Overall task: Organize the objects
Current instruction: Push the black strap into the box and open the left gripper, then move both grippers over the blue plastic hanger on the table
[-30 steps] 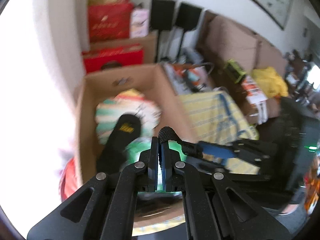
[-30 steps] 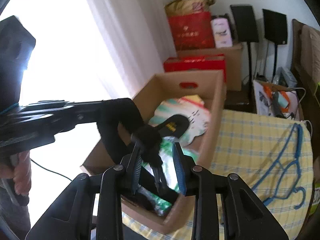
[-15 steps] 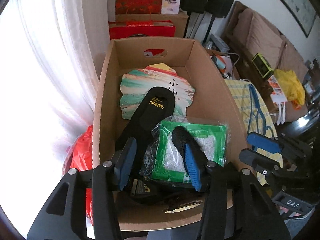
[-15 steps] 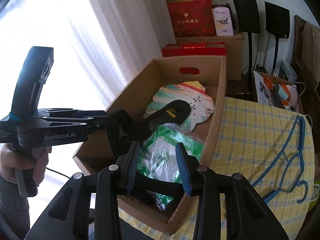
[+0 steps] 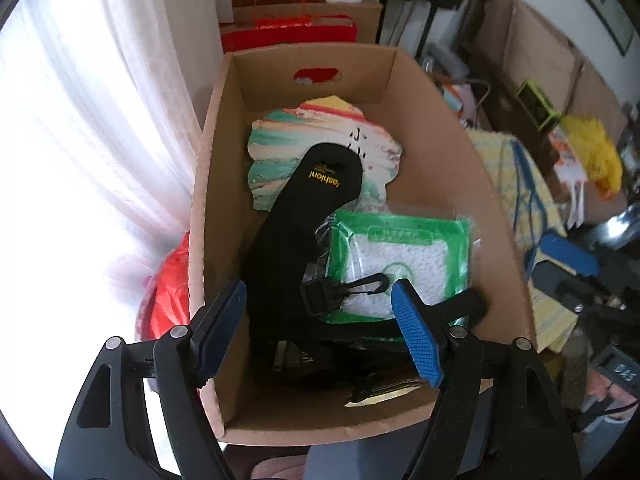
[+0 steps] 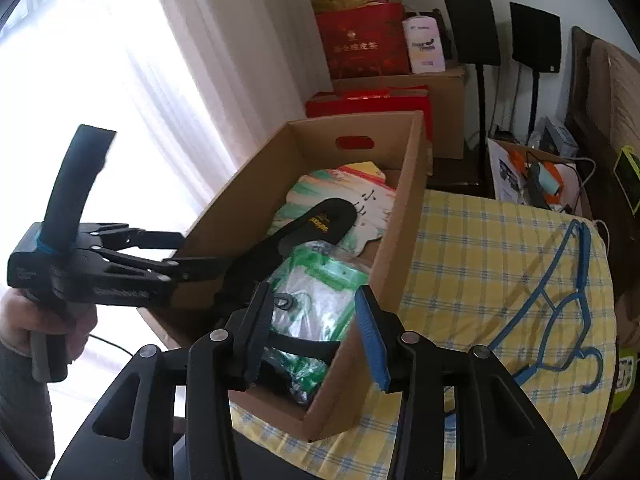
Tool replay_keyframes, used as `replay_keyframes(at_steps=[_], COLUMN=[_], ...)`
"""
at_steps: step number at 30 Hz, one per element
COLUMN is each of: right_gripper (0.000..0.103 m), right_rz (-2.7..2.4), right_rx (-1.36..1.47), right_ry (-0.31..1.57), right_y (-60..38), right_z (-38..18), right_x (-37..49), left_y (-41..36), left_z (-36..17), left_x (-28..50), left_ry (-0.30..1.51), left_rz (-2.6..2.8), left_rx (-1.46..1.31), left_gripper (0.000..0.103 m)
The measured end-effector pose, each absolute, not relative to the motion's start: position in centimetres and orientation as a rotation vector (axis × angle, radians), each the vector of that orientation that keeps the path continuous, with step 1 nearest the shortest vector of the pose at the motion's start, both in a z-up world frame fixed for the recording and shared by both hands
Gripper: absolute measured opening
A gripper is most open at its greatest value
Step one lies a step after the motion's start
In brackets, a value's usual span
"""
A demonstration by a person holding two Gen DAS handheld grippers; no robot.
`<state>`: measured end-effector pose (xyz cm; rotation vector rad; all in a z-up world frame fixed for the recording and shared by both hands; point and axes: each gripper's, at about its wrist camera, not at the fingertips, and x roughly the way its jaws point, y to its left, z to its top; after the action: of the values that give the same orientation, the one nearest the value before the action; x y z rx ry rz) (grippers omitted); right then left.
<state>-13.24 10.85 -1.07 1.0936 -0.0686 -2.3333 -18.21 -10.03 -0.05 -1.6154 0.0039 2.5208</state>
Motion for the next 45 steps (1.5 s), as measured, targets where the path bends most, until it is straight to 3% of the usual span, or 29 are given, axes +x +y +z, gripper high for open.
replay_keyframes(at_steps=[5,14,16,18,20,21,22,29,45], right_gripper=[0.046,0.071,0.081,0.084,0.092,0.101,0.103,0.103,0.103], right_rz=[-2.353,-2.442,-2.454,-2.468,-2.486,-2.491,-2.498,-2.531,-2.642], right_rx=[1.098,1.094,1.097,1.093,1.091,1.087,1.083,1.087,1.145], right_ry=[-0.065,-0.055,-0.063,-0.070,-0.067,-0.069,-0.069,-0.073,-0.123], right_y=[11.5,13.4,13.9,14.4,14.8,15.0,15.2,16.6,24.3], right_z=[-1.3,-0.6,-0.4,-0.2,0.0,0.1,0.2,0.4,0.5], right_x=[-13.1,-13.1,-13.2,-13.2,-13.3,-13.3,-13.3,-13.3,-12.3], left_y=[-10.4,-9.8,-9.5,-9.1,-8.6,-8.3,-7.9,-5.0,3.6], left_z=[1.2,2.7,2.8,2.9,2.9,2.9,3.0,3.2,2.8], left_x=[-17.0,-15.7,-15.5,-15.2,-15.0,-15.0,-14.9,-14.4,-13.9], left_ry=[-0.082,-0.208,-0.213,-0.205,-0.196,-0.190,-0.179,-0.152,-0.056], left_rz=[2.627,2.680,2.682,2.690,2.692,2.692,2.694,2.655,2.550], left_rx=[-1.489,-1.351,-1.339,-1.331,-1.316,-1.308,-1.303,-1.284,-1.260], left_gripper=[0.073,0.078,0.078,0.082,0.094,0.095,0.096,0.101,0.102])
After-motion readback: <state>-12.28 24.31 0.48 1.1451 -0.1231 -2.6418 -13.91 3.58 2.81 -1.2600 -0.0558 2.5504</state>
